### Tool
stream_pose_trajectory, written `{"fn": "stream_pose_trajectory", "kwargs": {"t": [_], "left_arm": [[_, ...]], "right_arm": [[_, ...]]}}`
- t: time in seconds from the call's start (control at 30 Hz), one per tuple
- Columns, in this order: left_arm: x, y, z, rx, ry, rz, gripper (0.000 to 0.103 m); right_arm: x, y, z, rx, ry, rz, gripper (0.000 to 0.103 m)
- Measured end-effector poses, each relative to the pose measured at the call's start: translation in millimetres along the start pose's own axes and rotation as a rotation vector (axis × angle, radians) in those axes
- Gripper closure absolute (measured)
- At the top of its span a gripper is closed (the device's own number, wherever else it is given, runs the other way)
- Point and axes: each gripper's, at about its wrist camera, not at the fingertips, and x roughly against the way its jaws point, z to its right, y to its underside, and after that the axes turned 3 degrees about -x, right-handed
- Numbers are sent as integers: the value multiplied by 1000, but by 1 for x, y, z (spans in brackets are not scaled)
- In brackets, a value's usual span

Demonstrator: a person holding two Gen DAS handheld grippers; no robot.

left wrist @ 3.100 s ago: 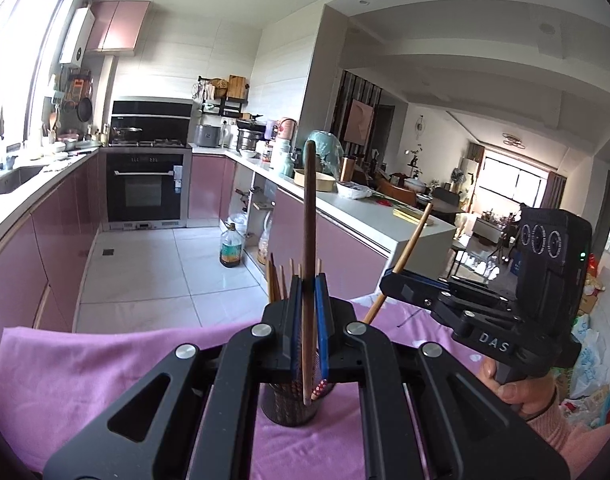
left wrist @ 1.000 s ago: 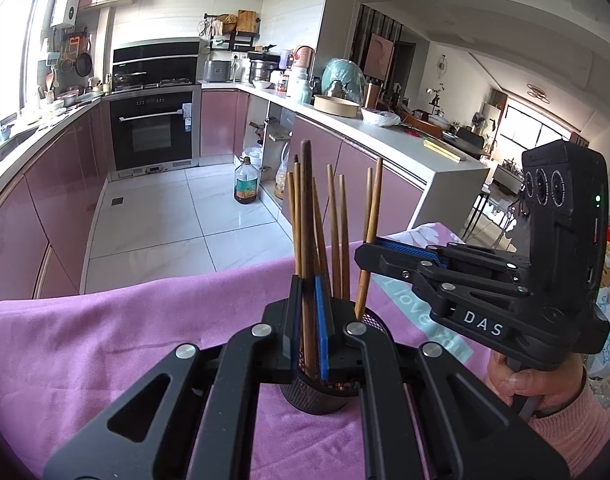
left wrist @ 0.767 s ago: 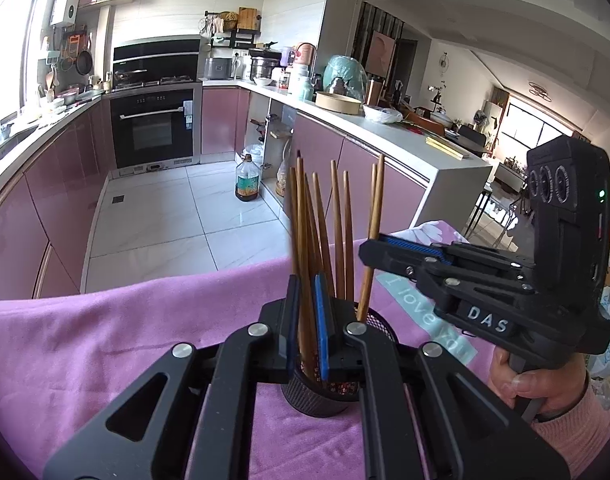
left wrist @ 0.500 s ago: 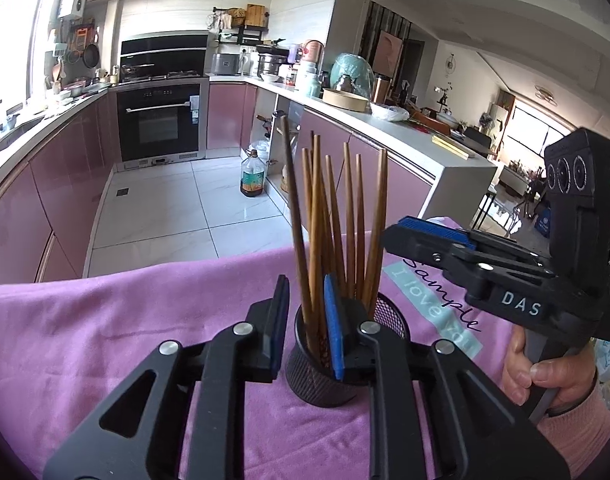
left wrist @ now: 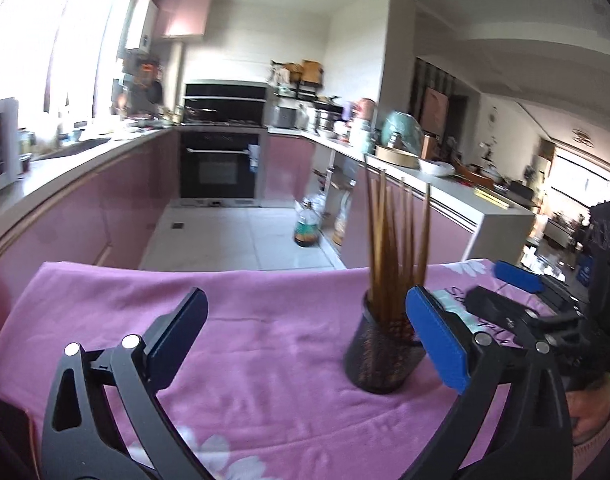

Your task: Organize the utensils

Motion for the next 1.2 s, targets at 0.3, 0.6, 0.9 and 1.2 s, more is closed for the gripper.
{"fn": "stream_pose_trajectory", "kwargs": {"t": [0.3,0.6,0.9,1.2], "left_arm": [[41,36,-8,-7,-110,74,5],[66,56,-5,-5,-172,147,5],[80,65,2,-20,-186,181,6],[88,69,5,-26,-209,209,6]], "right_arm": [[25,35,-22,38,69,128,6],[39,45,-34,40,92,203,6],[48,49,-42,47,116,244,6],[52,49,-44,50,127,256,6]]}}
